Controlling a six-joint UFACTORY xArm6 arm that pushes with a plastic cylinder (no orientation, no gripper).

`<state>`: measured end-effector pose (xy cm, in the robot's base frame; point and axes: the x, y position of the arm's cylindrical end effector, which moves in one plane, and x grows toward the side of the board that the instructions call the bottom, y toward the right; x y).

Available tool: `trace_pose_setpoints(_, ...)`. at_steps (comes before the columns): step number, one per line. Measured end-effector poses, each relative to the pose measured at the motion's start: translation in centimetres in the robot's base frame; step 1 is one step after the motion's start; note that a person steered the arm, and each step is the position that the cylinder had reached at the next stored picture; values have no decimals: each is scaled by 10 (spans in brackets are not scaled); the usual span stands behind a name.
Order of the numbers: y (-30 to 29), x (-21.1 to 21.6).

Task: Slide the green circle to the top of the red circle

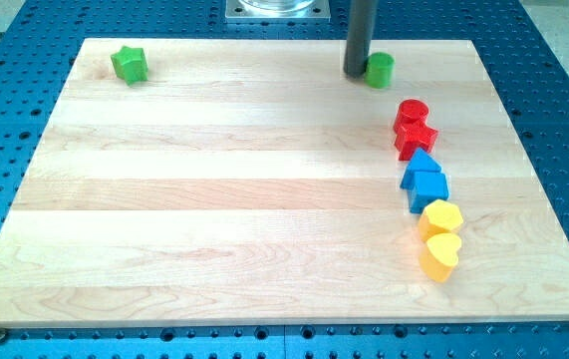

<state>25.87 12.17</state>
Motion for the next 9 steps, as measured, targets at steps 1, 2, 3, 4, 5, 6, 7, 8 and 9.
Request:
trace_pose_setpoints(1, 5, 16)
trace_pose_setpoints(2, 16, -12)
trace_pose_setpoints(3, 26, -15)
trace_pose_setpoints(4, 26, 2)
trace_pose_setpoints(5, 26, 33)
trace_pose_setpoints(6, 26, 38)
trace_pose_setpoints(7, 25, 32)
trace_pose_setpoints(8, 40, -3)
trace_pose_setpoints(9, 46, -8)
